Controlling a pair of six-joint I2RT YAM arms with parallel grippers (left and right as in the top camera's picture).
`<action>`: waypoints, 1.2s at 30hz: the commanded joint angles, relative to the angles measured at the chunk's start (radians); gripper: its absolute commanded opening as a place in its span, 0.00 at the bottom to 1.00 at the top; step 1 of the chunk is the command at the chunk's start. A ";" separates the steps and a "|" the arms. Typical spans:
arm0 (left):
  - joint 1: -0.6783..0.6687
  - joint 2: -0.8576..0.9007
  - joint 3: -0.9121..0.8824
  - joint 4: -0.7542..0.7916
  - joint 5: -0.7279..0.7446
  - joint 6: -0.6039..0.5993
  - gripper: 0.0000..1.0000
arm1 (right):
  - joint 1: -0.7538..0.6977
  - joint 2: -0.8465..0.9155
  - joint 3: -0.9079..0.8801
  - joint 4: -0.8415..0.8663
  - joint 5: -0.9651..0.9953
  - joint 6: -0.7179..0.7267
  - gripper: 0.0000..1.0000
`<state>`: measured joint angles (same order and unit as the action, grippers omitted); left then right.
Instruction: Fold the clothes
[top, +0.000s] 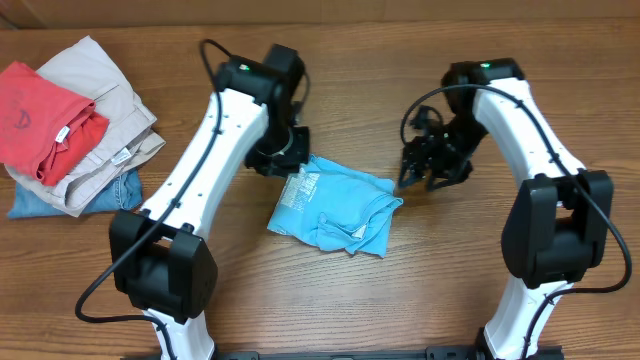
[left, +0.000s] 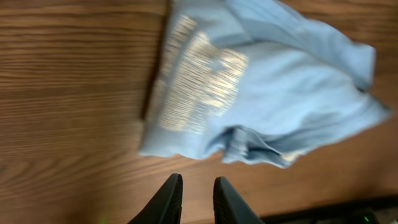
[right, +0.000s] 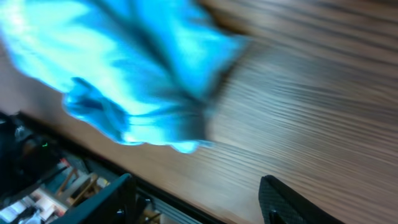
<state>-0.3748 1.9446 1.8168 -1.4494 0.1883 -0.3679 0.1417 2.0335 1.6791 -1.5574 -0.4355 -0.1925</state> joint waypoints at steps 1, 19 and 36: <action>0.004 0.000 -0.056 0.019 -0.075 -0.008 0.22 | 0.048 -0.042 0.000 0.026 -0.093 -0.061 0.68; 0.008 0.001 -0.429 0.402 -0.081 -0.010 0.43 | 0.108 -0.040 -0.203 0.269 0.091 0.120 0.05; 0.008 0.006 -0.560 0.495 -0.084 -0.006 0.36 | 0.066 -0.040 -0.202 0.554 0.397 0.223 0.24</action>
<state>-0.3664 1.9453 1.2694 -0.9531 0.1181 -0.3676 0.2207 2.0270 1.4780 -0.9962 -0.0910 0.0200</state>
